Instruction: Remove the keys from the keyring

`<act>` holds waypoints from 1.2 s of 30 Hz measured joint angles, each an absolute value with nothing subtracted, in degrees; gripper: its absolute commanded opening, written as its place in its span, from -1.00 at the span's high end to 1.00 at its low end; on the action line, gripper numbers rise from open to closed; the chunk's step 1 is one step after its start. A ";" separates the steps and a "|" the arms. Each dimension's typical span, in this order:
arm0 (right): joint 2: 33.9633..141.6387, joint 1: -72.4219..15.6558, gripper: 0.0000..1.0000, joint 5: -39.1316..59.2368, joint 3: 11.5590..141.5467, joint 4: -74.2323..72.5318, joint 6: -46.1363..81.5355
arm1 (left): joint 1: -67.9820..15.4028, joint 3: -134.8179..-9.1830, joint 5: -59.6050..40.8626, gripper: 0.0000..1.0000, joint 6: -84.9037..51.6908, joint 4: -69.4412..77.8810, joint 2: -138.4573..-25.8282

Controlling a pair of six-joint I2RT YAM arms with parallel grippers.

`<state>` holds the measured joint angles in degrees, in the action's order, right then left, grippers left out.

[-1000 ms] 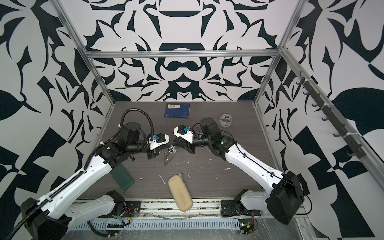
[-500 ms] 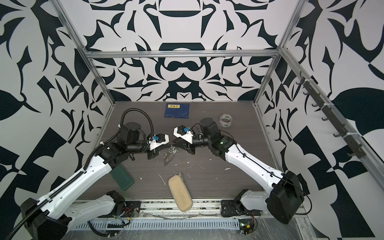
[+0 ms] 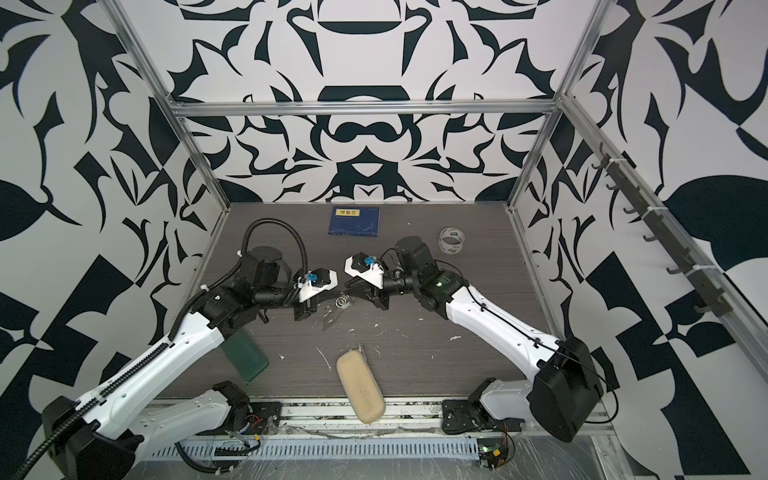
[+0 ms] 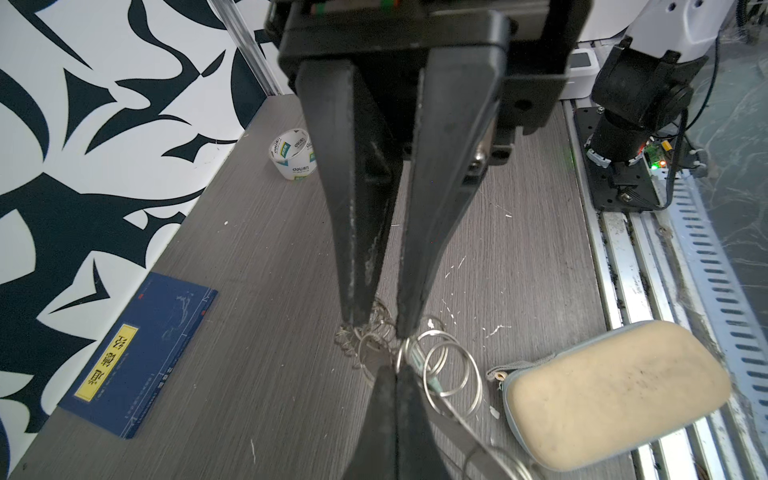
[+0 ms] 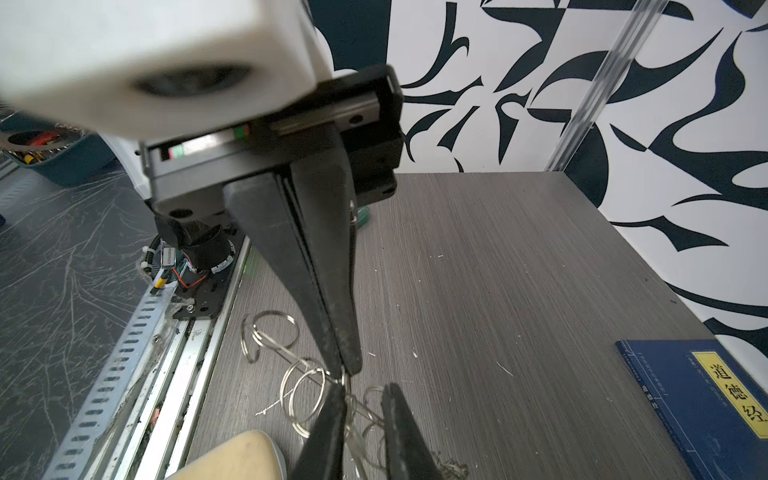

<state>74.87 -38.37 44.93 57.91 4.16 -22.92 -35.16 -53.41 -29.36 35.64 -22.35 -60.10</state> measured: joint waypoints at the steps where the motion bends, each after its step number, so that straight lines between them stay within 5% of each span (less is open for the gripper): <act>1: 74.87 -38.39 0.58 44.93 57.91 4.29 -23.00 | -35.16 -53.41 -29.36 1.00 35.55 -22.35 -60.10; 9: 75.09 -38.96 0.65 44.66 57.98 5.72 -23.99 | -35.16 -53.32 -29.65 1.00 34.50 -22.11 -60.07; 16: 76.25 -39.48 0.97 44.60 59.22 7.09 -24.56 | -35.03 -53.32 -29.56 1.00 34.52 -22.00 -60.05; 21: 76.25 -39.48 1.00 44.53 59.79 8.12 -25.21 | -35.00 -53.32 -29.61 1.00 34.50 -21.91 -59.96; 26: 75.77 -39.42 1.00 45.10 58.78 6.22 -24.05 | -34.72 -52.12 -29.58 0.42 32.29 -19.49 -58.52; 36: 71.55 -37.08 1.00 47.97 49.32 -12.19 -13.50 | -30.13 -49.10 -34.89 0.49 26.37 -11.88 -54.22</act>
<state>71.55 -37.08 47.97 49.32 -12.19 -13.50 -30.13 -49.10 -34.89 26.37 -11.88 -54.22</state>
